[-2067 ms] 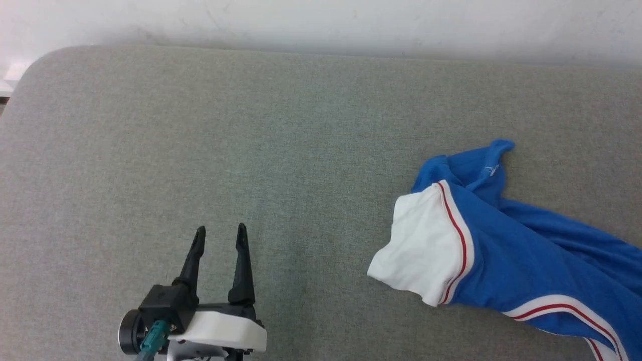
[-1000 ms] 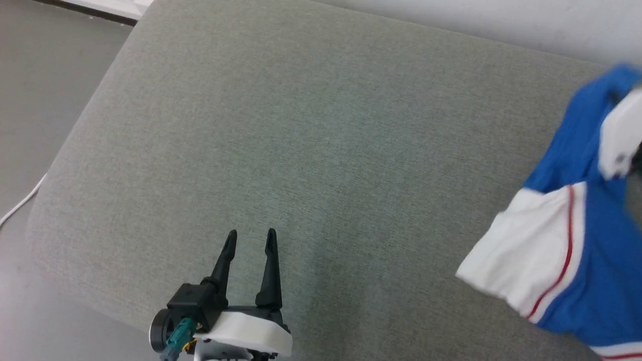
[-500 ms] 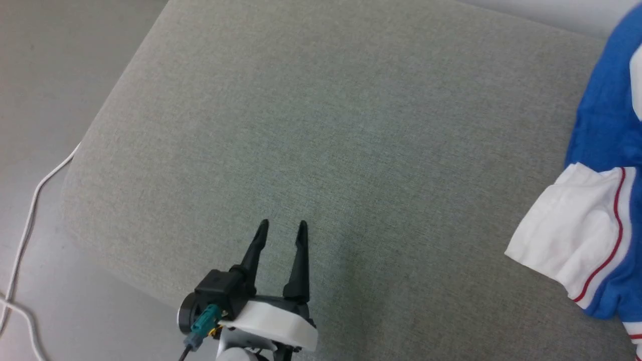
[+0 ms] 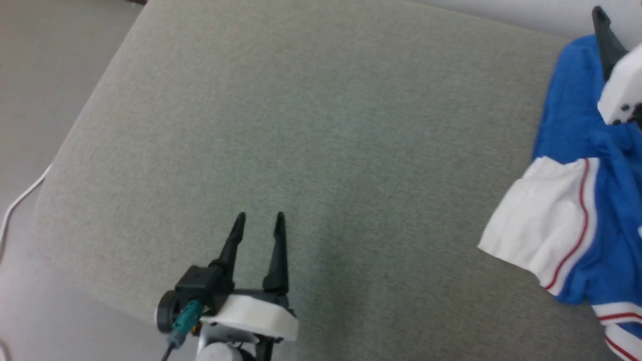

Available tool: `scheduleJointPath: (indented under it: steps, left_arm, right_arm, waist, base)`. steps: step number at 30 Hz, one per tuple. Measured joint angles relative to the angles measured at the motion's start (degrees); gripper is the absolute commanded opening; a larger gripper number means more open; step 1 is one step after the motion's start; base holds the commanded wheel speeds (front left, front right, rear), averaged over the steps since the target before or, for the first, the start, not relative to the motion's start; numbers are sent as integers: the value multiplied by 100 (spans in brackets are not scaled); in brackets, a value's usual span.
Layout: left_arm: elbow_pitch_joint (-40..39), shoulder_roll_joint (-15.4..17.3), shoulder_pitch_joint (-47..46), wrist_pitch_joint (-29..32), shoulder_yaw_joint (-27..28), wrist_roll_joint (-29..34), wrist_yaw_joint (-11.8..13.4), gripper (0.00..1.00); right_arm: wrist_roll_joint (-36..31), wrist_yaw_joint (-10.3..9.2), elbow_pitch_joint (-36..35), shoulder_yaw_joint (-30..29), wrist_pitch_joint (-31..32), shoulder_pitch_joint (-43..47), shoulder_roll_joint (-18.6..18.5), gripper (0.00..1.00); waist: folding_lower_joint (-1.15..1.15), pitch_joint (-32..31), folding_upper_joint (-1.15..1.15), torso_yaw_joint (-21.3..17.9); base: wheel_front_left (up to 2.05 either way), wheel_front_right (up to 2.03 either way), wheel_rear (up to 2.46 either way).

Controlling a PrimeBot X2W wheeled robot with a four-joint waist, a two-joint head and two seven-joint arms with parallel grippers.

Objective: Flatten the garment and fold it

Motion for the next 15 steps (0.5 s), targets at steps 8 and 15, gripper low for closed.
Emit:
scheduleJointPath:
  steps: [8,15]
  left_arm:
    - [-215,332,492,0,316,194,0,100]
    - [-520,358,797,-1,459,240,0,100]
  right_arm:
    - [-40,-1,-2902,-1372,-453,2621,706,100]
    - [-112,-1,-4486,-2168,-635,5089,1679,100]
  waist:
    - [-1,-399,0,-679]
    - [-2,-618,0,-1298]
  base:
    - [0,0,0]
    - [0,0,0]
